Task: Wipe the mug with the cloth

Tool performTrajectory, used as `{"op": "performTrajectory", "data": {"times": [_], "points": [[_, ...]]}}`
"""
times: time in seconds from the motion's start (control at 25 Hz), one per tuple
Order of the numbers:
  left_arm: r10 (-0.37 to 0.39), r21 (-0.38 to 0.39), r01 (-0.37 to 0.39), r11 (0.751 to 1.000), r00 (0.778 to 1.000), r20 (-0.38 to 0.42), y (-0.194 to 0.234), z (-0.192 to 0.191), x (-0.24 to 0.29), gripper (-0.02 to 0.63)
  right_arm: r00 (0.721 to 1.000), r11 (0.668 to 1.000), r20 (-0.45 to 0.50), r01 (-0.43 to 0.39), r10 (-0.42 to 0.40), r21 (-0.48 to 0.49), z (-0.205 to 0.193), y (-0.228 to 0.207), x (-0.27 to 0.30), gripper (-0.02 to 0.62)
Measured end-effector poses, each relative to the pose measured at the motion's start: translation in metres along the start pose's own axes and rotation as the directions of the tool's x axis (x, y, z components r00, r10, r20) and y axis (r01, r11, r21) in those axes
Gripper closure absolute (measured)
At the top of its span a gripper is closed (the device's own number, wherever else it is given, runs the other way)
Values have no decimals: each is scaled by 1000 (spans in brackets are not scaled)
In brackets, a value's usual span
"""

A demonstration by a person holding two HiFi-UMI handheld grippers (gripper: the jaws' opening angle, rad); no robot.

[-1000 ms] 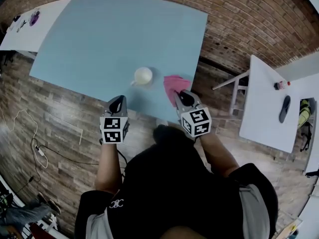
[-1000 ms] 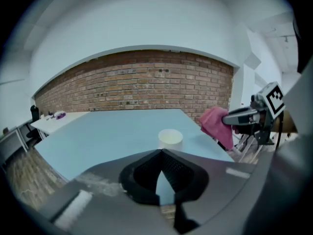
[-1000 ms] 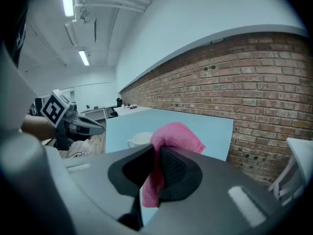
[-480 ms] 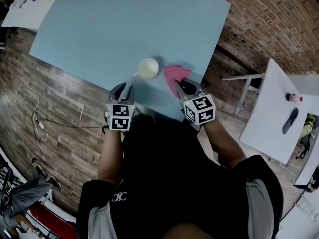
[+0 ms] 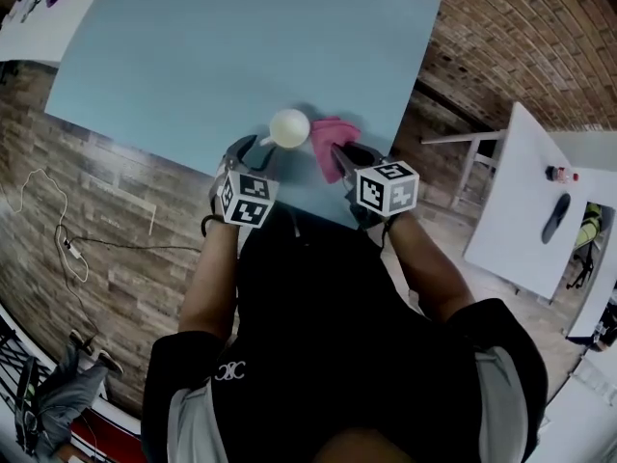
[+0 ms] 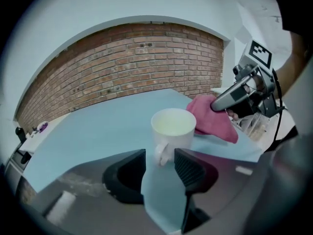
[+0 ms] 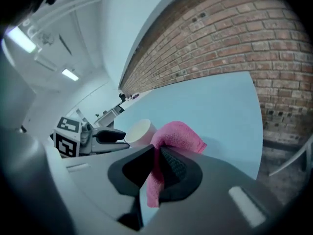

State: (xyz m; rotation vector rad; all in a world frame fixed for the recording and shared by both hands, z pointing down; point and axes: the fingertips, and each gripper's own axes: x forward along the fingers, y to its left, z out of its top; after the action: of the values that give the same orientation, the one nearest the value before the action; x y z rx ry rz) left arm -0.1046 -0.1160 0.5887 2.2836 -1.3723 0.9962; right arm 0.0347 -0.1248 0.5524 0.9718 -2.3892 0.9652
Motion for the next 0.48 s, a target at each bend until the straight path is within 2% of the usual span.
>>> {"op": "performTrajectory", "data": {"times": [0.08,0.2,0.28,0.48], "points": [[-18,58,19,998,1000,-16,-2,1,7,438,1000,999,3,-17,17,45,3,4,6,558],[-11,162,16,987,999,-32,-7,1,14,472,999,998,32,-28,26,50,13,8,9,558],[17,212,-9,977,999,-36,-6,1,16,536,998,996,52,-46,42,73,20,10,9,558],[25,228,-15,974,999,-40,-4,0,17,549,997,992,60,-62,56,113,22,10,14,558]]}}
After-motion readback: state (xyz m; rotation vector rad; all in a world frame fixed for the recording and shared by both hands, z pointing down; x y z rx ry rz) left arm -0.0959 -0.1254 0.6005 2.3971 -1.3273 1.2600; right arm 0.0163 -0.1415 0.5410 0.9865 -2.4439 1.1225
